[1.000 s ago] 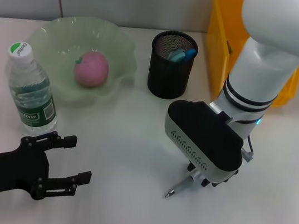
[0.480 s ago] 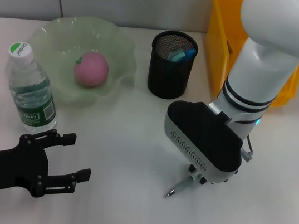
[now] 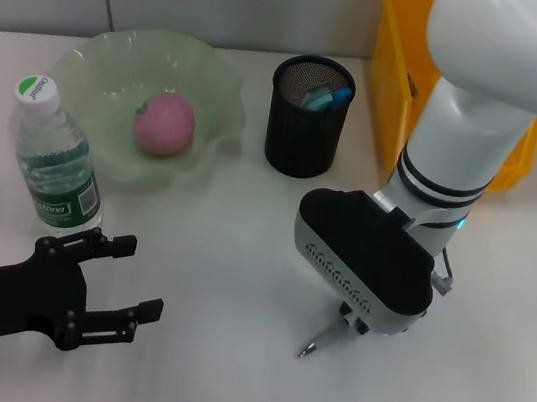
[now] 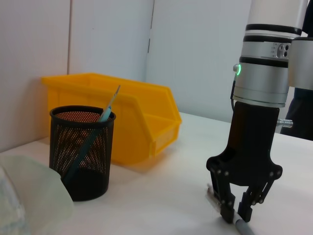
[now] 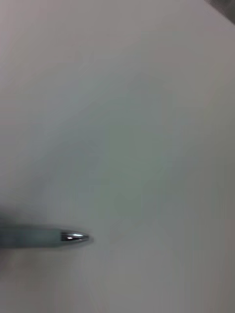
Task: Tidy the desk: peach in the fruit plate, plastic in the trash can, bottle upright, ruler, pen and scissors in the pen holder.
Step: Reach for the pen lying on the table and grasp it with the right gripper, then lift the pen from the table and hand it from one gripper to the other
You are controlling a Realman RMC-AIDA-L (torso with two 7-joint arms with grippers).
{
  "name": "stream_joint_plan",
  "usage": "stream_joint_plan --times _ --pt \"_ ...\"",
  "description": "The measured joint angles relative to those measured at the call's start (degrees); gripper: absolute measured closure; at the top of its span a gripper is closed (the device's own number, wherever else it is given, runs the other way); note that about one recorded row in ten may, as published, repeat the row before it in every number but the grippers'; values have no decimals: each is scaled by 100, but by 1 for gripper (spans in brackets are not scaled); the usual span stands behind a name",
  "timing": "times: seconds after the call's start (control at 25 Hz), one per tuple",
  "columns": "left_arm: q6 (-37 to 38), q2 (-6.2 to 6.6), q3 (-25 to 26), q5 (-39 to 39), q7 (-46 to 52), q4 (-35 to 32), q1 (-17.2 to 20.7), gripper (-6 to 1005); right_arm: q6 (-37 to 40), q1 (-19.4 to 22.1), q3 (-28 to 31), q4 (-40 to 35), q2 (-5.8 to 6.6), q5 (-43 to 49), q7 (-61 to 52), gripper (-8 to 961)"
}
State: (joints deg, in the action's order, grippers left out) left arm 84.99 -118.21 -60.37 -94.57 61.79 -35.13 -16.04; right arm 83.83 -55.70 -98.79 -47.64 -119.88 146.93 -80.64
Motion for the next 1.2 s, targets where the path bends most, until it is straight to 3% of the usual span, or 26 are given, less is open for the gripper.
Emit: stream_joint_plan --times 0.56,0.92,1.2 --pt "30 1 79 0 0 1 -19 166 163 -61 174 -221 53 -95 14 834" --pt "209 -7 149 58 -3 9 -65 166 1319 249 1944 -1541 62 -255 -82 835" --pt "832 -13 752 163 -325 80 52 166 1476 498 2772 -2053 66 -786 -869 834"
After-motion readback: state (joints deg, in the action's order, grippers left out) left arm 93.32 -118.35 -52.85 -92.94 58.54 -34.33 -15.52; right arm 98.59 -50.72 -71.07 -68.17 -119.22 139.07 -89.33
